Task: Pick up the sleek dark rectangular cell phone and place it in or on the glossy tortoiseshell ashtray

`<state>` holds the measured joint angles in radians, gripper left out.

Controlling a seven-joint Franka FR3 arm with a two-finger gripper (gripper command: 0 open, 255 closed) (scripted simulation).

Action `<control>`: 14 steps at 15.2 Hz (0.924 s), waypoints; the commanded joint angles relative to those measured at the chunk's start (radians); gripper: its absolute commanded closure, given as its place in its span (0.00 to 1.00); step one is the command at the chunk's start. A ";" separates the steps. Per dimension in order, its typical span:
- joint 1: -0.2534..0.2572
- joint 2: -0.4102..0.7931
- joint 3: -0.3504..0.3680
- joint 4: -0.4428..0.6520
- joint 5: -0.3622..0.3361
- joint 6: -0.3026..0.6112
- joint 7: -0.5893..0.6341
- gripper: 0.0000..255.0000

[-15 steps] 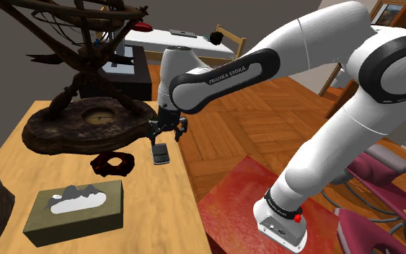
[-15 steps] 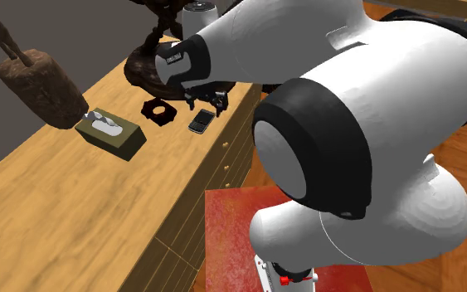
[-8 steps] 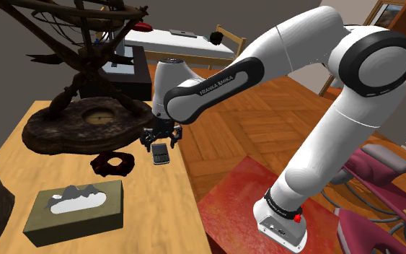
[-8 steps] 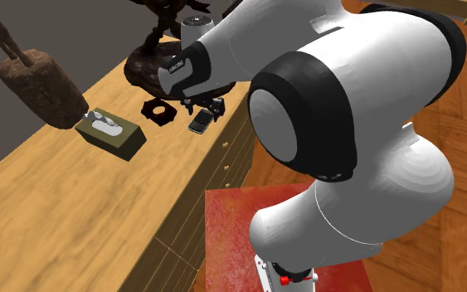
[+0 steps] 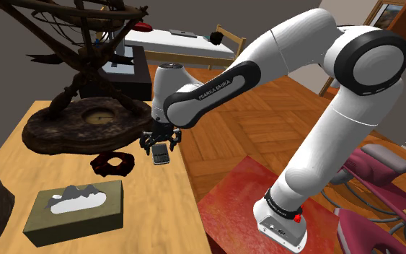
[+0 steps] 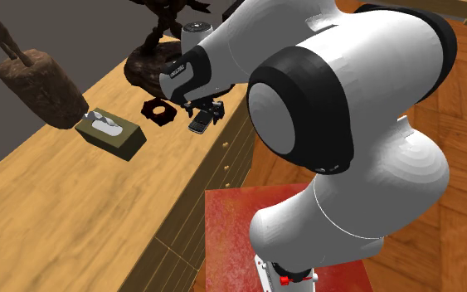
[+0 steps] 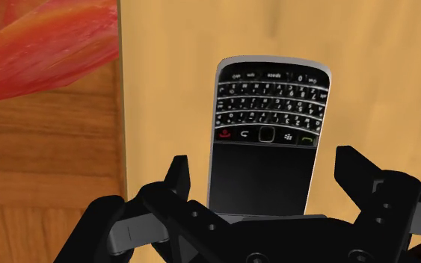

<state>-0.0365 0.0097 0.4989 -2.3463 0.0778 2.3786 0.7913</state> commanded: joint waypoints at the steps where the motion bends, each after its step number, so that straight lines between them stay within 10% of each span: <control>1: 0.000 0.000 0.000 0.000 0.000 0.000 0.000 0.00; 2: 0.000 0.000 0.000 0.000 0.000 0.000 0.000 1.00; 14: -0.001 -0.030 -0.001 0.014 0.017 -0.042 -0.011 1.00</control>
<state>-0.0376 -0.0127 0.4978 -2.3356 0.0903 2.3479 0.7824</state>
